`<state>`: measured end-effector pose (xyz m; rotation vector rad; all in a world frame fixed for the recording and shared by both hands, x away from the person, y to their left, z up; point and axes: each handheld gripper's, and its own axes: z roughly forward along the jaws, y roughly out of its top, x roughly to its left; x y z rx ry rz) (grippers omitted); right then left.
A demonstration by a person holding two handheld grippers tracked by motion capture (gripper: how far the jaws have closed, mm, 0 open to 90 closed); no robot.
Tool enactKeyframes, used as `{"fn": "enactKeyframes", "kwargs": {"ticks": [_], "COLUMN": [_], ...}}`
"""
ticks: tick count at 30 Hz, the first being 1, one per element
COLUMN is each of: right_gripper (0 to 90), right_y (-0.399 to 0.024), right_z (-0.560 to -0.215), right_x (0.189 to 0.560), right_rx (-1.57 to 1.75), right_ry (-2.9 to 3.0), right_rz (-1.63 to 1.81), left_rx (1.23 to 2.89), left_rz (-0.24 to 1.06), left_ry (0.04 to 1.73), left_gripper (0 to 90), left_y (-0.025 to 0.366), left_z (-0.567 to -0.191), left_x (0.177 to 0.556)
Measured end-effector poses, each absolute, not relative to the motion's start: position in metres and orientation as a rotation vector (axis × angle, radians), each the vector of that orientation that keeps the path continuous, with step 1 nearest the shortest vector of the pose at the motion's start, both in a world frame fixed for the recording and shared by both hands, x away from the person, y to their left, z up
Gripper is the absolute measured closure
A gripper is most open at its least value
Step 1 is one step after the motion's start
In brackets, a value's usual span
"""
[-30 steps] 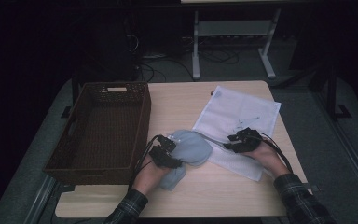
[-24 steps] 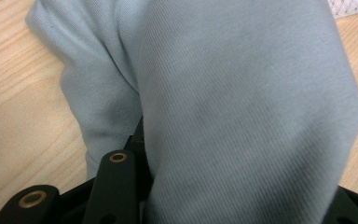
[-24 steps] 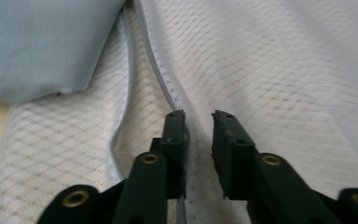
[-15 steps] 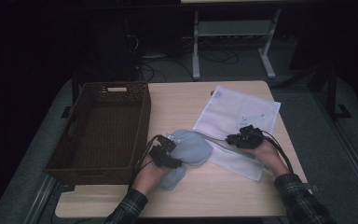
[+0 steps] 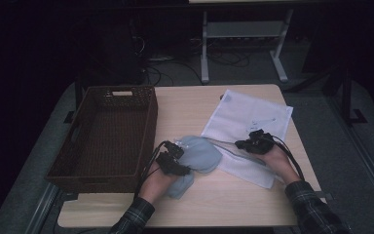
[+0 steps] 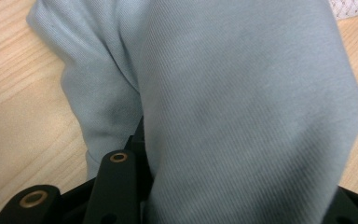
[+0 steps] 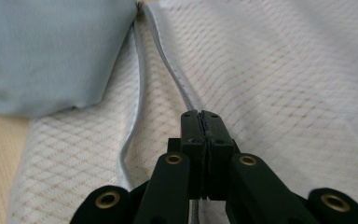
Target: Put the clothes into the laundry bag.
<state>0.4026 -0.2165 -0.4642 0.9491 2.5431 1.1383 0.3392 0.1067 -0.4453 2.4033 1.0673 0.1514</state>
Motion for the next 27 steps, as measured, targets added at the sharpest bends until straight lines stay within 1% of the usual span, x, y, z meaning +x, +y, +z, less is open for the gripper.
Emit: {"fn": "enactKeyframes", "kwargs": {"ticks": [5,27], "right_gripper": [88.4,88.4], "right_y": [-0.222,-0.216], "right_z": [-0.452,-0.408], "right_x": [0.403,0.402], "right_rx": [0.974,0.948], "right_ry": [2.492,2.415], "right_rz": [1.202,1.266], "left_rx": [2.406,2.419], "left_rz": [0.155,0.154], "left_ry": [1.065,1.064], "left_gripper": [56.8,56.9], "left_y": [0.107,0.106], "left_z": [-0.445,-0.445], "left_x": [0.339,0.34]}}
